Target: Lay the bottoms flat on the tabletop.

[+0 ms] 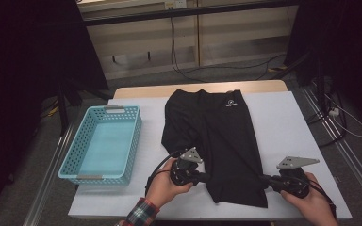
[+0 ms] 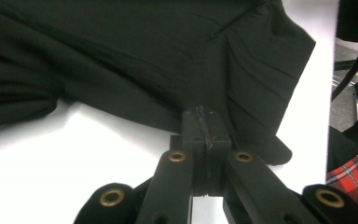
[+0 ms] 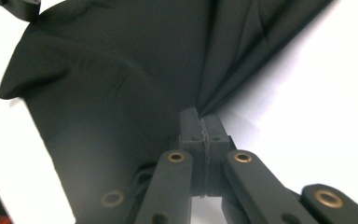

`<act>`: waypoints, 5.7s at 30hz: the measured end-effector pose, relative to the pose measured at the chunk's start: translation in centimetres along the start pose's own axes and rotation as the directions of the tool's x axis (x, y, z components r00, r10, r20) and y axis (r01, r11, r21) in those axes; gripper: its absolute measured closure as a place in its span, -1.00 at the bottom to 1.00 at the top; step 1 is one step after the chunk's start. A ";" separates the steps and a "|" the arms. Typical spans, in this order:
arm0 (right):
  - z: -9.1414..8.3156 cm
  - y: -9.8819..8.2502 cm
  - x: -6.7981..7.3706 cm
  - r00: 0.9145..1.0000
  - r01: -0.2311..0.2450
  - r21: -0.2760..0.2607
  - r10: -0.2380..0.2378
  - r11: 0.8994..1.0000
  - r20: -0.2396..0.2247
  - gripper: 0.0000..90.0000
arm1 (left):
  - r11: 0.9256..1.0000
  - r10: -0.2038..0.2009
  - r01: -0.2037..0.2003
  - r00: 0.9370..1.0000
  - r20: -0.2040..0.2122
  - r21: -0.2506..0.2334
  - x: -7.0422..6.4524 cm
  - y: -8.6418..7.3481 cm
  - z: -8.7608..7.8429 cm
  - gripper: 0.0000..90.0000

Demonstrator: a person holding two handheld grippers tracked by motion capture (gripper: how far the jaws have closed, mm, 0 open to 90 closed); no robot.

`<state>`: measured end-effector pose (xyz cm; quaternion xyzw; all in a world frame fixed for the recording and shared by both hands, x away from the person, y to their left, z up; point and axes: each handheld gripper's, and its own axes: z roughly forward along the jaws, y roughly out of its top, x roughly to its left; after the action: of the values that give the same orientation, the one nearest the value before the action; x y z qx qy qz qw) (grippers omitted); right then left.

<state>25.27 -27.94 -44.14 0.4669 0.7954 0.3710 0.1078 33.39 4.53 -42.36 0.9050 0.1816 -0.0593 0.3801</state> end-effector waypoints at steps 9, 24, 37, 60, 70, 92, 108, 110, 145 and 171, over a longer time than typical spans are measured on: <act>-2.1 -1.5 0.0 1.000 -0.018 -0.017 0.018 1.000 -0.009 1.00 | 1.000 0.011 -0.011 0.999 0.041 0.001 -1.2 -0.2 -0.5 1.00; -0.5 1.1 -2.4 0.993 -0.039 -0.083 0.048 0.996 0.107 -0.01 | 0.995 0.008 -0.019 0.994 -0.105 -0.100 2.2 -0.3 -0.6 -0.16; 4.2 6.4 -8.4 0.965 -0.125 -0.147 0.154 0.981 0.213 -0.05 | 0.990 -0.024 -0.007 0.975 -0.219 -0.139 4.7 -1.1 -2.4 -0.54; 10.3 10.6 -11.3 0.966 -0.154 -0.100 0.171 0.983 0.193 0.74 | 0.987 -0.065 0.026 0.965 -0.254 -0.156 6.0 -1.3 -2.4 -0.56; 10.3 10.7 -12.0 0.960 -0.138 -0.095 0.157 0.986 0.233 1.00 | 0.986 -0.070 0.029 0.964 -0.255 -0.163 6.1 -1.4 -2.7 -0.57; 7.0 9.5 -17.4 0.912 -0.260 -0.125 0.286 0.958 0.296 1.00 | 0.986 -0.067 0.024 0.963 -0.261 -0.165 6.0 -1.3 -2.9 -0.57; 5.8 8.7 -18.2 0.884 -0.271 -0.131 0.301 0.954 0.358 0.43 | 0.986 -0.061 0.016 0.962 -0.267 -0.167 6.0 -1.4 -3.0 -0.58; 5.3 8.6 -18.0 0.884 -0.267 -0.149 0.303 0.952 0.355 0.32 | 0.986 -0.060 0.015 0.962 -0.268 -0.169 6.0 -1.4 -3.0 -0.58; -0.2 0.7 -5.8 0.942 -0.153 0.005 0.144 0.988 0.303 0.21 | 0.980 -0.071 0.013 0.956 -0.285 -0.201 6.1 -1.8 -3.4 -0.64; -2.9 -1.0 -7.8 0.953 -0.204 0.005 0.197 0.979 0.228 0.93 | 0.982 -0.054 0.000 0.958 -0.280 -0.191 5.9 -1.5 -3.4 -0.64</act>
<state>27.33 -36.10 -44.14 0.5860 0.7317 0.3128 0.1529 38.15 9.58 -42.45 0.8615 0.2514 0.0833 0.4333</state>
